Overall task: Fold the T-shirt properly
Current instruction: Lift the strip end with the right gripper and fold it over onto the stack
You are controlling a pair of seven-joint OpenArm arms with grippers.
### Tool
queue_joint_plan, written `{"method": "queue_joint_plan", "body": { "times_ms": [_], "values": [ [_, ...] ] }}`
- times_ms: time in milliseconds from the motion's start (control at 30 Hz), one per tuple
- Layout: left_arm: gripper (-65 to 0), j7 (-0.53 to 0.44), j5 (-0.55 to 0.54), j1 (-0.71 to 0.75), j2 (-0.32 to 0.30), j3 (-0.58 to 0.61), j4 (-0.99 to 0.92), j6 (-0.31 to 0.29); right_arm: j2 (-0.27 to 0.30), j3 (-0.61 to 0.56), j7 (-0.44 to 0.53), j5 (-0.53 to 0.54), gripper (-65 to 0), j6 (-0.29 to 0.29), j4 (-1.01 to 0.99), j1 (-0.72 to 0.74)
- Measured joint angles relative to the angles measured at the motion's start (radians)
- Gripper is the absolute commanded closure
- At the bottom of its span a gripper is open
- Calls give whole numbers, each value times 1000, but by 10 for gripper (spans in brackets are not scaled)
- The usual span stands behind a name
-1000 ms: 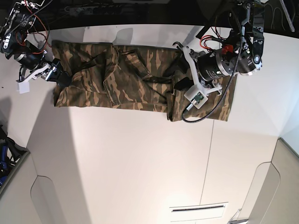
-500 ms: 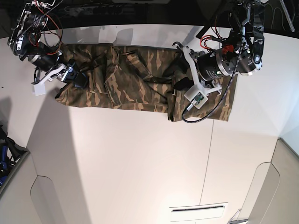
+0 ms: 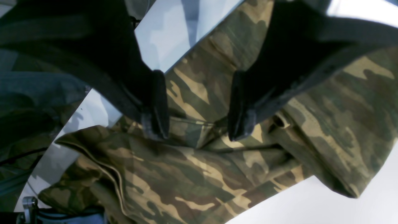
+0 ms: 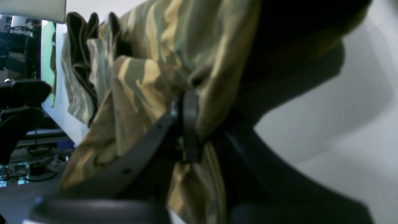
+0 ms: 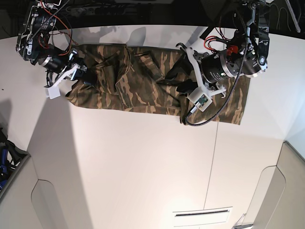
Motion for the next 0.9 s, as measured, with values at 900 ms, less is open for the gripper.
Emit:
{"method": "queue_joint_plan", "body": {
  "times_ms": [900],
  "values": [
    [-333, 6, -132, 124, -61, -180, -93, 4, 386, 143, -114, 135, 0, 0, 2, 219]
  ]
}}
